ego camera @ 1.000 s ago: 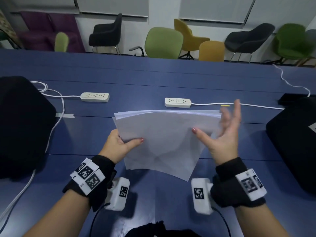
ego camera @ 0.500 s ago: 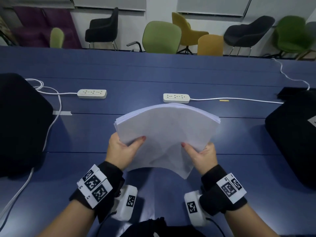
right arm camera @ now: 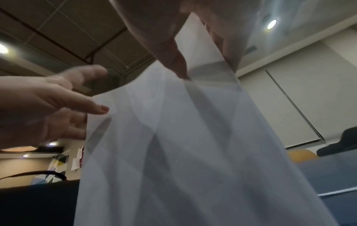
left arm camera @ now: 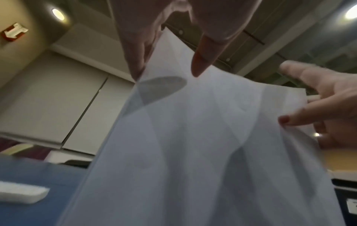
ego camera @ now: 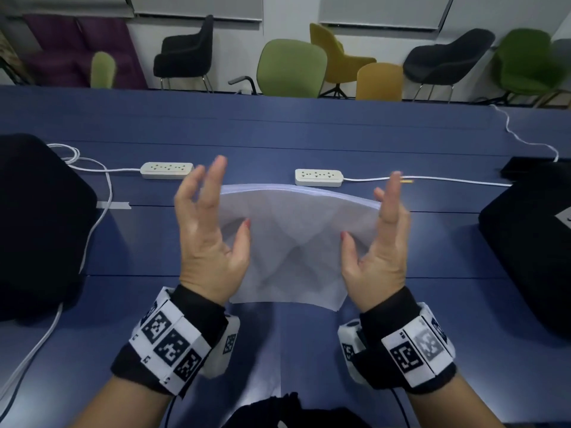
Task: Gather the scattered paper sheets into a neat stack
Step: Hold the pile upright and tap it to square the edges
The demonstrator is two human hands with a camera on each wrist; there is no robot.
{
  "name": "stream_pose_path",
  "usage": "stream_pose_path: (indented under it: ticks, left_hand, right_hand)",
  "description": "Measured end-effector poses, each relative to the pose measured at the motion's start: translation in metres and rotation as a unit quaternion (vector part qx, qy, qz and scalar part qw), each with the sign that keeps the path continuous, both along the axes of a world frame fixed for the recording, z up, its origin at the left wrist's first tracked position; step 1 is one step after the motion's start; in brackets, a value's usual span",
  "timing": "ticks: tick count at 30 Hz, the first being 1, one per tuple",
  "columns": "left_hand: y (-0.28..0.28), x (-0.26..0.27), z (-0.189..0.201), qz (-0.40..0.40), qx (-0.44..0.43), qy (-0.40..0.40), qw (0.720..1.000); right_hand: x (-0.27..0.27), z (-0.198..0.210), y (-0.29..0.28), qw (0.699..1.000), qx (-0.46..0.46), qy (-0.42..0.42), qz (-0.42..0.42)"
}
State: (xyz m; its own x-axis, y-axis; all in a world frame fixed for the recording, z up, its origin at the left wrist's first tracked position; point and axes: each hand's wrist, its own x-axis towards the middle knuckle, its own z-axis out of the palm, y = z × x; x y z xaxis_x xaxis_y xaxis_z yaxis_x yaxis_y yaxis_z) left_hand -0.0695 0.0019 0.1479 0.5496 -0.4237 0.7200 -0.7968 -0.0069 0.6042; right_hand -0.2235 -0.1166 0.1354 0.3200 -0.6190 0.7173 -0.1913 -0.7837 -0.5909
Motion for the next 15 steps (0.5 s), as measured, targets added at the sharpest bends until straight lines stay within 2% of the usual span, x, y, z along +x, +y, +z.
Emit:
stream_pose_path:
  ticks: [4,11,15]
  left_hand:
    - [0.0011,0.0004,-0.0028,-0.014,0.053,0.021,0.998]
    - [0.0008,-0.0027,0.0001,-0.009,0.068,0.021,0.997]
    - [0.0010,-0.0001,-0.0001,-0.017,0.049,0.040,0.998]
  right_hand:
    - [-0.0021,0.0067,0.0002,0.999,0.007,0.032,0.009]
    - [-0.0021,0.0075,-0.0036,0.999,0.007,0.035,0.003]
    - [-0.0026,0.0066,-0.0036,0.999,0.024,0.040,0.014]
